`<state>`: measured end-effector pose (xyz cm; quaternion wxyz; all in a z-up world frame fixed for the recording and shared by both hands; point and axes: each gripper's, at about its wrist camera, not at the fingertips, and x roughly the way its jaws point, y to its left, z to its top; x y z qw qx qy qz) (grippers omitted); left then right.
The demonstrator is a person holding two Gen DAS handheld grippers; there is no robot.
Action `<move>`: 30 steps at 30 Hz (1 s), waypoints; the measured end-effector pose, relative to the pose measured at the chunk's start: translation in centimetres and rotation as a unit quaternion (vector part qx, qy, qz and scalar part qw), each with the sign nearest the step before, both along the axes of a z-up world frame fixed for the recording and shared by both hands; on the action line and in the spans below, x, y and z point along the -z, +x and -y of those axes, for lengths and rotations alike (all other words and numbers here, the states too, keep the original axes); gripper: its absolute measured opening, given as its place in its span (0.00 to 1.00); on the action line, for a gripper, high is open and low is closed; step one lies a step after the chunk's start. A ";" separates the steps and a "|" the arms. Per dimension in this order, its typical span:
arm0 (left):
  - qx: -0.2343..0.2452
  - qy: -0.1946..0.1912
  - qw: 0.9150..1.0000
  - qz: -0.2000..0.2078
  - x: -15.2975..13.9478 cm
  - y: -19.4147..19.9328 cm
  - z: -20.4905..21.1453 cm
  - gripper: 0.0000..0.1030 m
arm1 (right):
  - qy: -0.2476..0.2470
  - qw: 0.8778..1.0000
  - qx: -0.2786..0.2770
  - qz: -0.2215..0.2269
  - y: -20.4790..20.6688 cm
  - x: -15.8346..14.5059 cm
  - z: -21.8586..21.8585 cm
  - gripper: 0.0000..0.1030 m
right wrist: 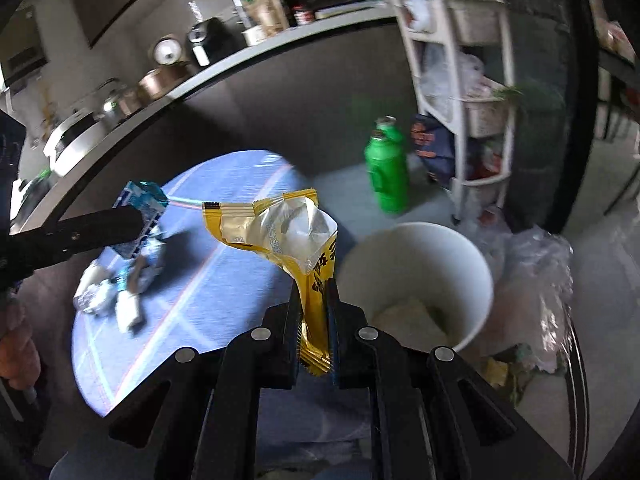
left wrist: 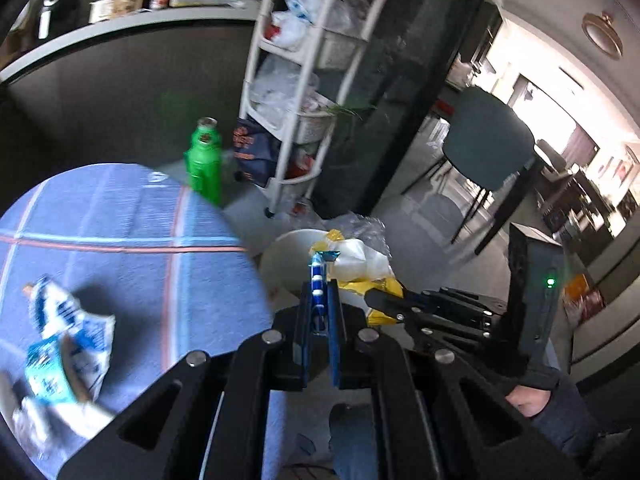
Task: Collect trash
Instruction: 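Carry the wrapper and gum pack to the white bin while both tools release them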
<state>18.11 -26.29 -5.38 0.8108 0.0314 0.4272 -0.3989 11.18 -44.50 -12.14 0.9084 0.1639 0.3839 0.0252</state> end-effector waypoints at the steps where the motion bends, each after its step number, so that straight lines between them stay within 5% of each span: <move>1: 0.006 0.004 1.000 -0.005 0.5 0.4 1.1 0.08 | 0.002 1.000 0.007 -0.002 0.1 0.6 0.7 0.10; 14: 0.050 0.066 0.995 -0.050 7.4 4.8 10.5 0.09 | -0.013 0.998 0.042 -0.043 3.2 7.1 6.3 0.12; 24: 0.053 0.111 0.991 -0.049 11.2 6.4 13.4 0.19 | -0.057 0.996 0.020 -0.058 4.7 9.2 7.2 0.21; 27: 0.044 0.107 0.992 -0.047 11.2 6.9 13.5 0.38 | -0.074 0.996 0.007 -0.055 4.7 9.3 6.9 0.39; 30: 0.035 0.100 0.994 -0.038 10.5 7.2 13.3 0.46 | -0.083 0.996 -0.003 -0.038 4.3 8.9 6.5 0.57</move>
